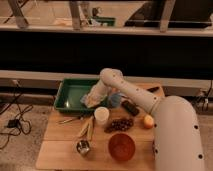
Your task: Wipe tray with sponge
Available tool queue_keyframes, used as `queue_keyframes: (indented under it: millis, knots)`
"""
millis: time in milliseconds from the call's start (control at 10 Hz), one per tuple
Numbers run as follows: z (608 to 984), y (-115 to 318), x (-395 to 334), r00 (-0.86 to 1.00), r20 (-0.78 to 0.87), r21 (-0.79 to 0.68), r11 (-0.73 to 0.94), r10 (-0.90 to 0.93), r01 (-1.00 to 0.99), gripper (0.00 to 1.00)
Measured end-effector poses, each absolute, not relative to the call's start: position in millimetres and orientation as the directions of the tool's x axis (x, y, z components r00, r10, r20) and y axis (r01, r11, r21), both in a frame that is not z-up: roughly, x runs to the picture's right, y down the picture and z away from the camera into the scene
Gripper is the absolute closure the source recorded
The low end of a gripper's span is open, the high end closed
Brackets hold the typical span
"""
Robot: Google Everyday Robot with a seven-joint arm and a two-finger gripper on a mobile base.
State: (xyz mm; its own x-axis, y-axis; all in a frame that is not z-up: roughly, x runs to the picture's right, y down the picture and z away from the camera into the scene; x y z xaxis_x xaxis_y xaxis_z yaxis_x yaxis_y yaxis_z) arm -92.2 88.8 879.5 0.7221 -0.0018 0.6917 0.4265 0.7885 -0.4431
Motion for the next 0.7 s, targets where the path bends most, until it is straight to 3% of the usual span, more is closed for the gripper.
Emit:
queue_keyframes:
  millis: [700]
  knots:
    - [886,95,-103,0.726,0.688,-0.46,0.766,-0.014,0.45,0.91]
